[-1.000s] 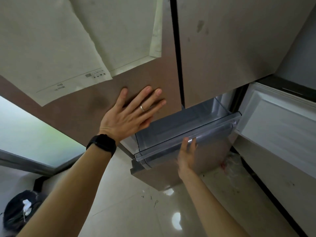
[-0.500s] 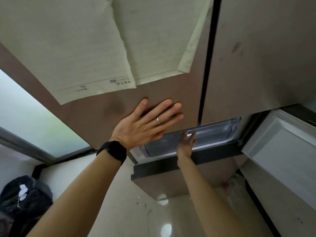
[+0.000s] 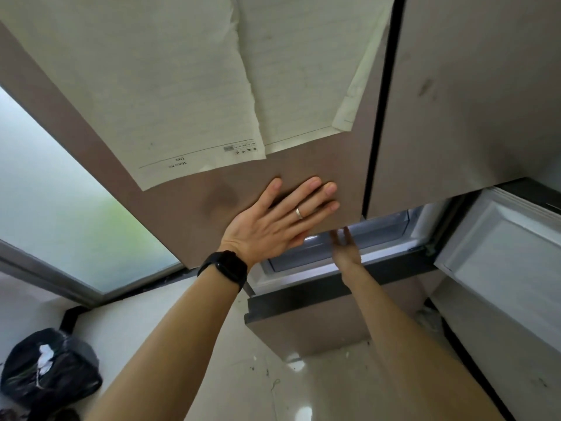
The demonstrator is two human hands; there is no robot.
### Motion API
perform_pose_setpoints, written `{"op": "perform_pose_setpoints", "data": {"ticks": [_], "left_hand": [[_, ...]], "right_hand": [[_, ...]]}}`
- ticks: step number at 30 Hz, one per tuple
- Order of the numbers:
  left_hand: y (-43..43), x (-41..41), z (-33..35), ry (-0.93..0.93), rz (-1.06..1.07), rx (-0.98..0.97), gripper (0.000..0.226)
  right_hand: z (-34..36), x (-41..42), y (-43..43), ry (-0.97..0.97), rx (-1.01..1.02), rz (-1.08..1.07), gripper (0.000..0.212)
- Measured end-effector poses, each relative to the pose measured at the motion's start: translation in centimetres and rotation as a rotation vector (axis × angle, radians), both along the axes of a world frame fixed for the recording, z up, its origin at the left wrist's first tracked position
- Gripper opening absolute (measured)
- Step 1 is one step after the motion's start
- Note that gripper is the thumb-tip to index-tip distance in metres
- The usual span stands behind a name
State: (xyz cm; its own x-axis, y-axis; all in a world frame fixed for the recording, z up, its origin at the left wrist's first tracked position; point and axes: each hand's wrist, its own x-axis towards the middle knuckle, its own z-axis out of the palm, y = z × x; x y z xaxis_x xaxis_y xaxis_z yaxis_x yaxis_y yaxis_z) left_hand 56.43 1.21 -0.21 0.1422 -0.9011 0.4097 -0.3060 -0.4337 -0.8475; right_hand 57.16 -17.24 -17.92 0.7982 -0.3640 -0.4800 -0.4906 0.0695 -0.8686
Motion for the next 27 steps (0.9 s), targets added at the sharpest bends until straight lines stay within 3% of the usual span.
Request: {"op": "perform_pose_setpoints", "data": {"ticks": [4, 8, 11, 15, 22, 27], "left_hand": [[0.0, -0.1, -0.1, 0.023, -0.008, -0.001, 0.054], [0.0, -0.4, 0.0, 0.097, 0.032, -0.037, 0.059], [-0.9, -2.2, -0.5, 0.311, 0.051, -0.179, 0.071], [-4.3, -5.2, -1.2, 0.537, 0.017, -0.317, 0.084], [-14.4, -6.6, 0.8, 0.642, -0.129, -0.325, 0.076], [-21.2, -4.2, 3.3, 0.639, -0.087, -0.332, 0.076]], "right_hand": [[2.7, -3.9, -0.3, 0.033, -0.175, 0.235, 0.054], [4.8, -9.9, -0.7, -0.008, -0.186, 0.250, 0.052], [6.2, -14.1, -2.4, -0.060, -0.258, 0.222, 0.038], [8.9, -18.4, -6.6, -0.077, -0.371, 0.141, 0.034], [14.7, -21.2, -15.1, -0.127, -0.590, 0.010, 0.038], [18.6, -20.9, -21.6, -0.137, -0.720, -0.032, 0.040]]}}
